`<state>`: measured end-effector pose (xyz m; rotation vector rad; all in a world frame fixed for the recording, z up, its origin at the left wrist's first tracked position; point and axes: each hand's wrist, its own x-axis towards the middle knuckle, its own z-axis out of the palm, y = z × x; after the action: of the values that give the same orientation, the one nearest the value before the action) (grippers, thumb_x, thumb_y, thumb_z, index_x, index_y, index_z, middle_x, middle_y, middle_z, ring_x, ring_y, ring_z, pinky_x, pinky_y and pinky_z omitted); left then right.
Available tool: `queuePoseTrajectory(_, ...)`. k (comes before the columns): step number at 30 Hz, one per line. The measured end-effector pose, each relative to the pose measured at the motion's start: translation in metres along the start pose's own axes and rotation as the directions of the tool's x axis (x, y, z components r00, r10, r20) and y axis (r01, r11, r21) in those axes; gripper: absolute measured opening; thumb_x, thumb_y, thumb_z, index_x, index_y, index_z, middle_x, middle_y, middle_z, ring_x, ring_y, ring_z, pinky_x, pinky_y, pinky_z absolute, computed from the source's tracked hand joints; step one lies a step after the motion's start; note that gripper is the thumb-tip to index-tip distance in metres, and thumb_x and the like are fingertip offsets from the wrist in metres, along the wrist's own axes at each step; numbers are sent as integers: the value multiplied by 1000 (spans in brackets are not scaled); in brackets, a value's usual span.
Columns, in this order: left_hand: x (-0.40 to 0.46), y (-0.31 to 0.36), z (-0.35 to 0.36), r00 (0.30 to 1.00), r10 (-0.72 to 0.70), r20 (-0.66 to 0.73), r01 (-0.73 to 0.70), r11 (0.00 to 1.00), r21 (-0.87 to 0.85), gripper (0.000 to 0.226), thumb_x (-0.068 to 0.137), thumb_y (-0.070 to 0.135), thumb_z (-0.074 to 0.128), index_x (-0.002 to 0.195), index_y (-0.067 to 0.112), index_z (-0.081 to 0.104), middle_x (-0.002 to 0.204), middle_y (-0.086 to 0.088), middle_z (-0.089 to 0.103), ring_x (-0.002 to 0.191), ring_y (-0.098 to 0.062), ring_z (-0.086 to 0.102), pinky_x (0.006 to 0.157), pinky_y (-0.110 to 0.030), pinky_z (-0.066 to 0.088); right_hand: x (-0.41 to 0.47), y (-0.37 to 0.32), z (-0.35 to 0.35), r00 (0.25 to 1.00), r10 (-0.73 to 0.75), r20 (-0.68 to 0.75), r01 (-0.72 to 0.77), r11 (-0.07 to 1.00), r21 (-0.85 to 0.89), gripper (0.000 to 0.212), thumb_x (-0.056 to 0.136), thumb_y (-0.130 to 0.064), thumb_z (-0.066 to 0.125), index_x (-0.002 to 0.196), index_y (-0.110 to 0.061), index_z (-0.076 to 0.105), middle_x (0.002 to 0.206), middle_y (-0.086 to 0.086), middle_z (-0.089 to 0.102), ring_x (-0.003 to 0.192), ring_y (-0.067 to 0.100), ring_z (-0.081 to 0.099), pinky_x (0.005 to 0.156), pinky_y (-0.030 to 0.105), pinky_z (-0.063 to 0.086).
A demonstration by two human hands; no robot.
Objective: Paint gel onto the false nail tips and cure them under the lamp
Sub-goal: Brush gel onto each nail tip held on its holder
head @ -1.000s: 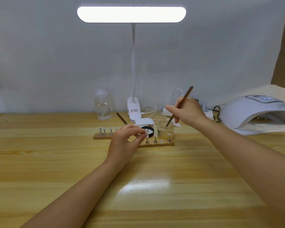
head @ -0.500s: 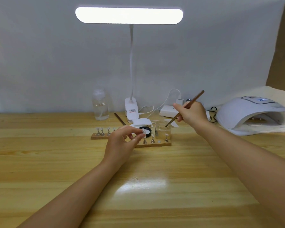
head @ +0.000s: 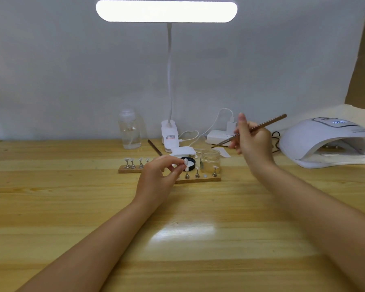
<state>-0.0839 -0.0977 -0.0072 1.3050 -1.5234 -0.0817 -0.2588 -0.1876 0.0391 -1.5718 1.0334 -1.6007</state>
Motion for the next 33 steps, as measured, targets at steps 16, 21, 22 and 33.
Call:
queuePoseTrajectory(16, 1, -7, 3, 1000, 11, -11, -11, 1000, 20, 13, 77, 5, 69, 85, 15, 72, 76, 10, 61, 63, -4, 48, 68, -13, 40, -64, 12, 17, 895, -341, 288, 349, 937, 24, 40, 93, -32, 37, 74, -13, 67, 72, -2, 65, 72, 6, 60, 67, 20, 48)
queuePoseTrajectory(21, 1, -7, 3, 1000, -3, -14, 3, 1000, 12, 15, 77, 5, 69, 83, 19, 71, 77, 15, 59, 64, -7, 49, 68, -16, 42, -68, 13, 16, 895, -308, 322, 288, 951, 109, 44, 92, -28, 40, 63, -10, 67, 62, -8, 64, 62, 5, 62, 61, 13, 48)
queuePoseTrajectory(22, 1, -7, 3, 1000, -7, -17, 7, 1000, 7, 15, 77, 5, 69, 83, 19, 71, 77, 15, 59, 64, -8, 49, 69, -18, 42, -68, 12, 16, 898, -319, 305, 295, 948, 124, 43, 92, -30, 41, 62, -13, 67, 61, -9, 64, 61, 4, 62, 61, 13, 48)
queuePoseTrajectory(33, 1, -7, 4, 999, -25, -20, 25, 1000, -3, 13, 77, 5, 70, 85, 14, 73, 77, 10, 61, 65, -5, 48, 79, -40, 44, -66, 15, 15, 894, -349, 281, 340, 937, 82, 40, 92, -28, 41, 66, -11, 67, 63, -11, 63, 61, 0, 59, 59, 11, 44)
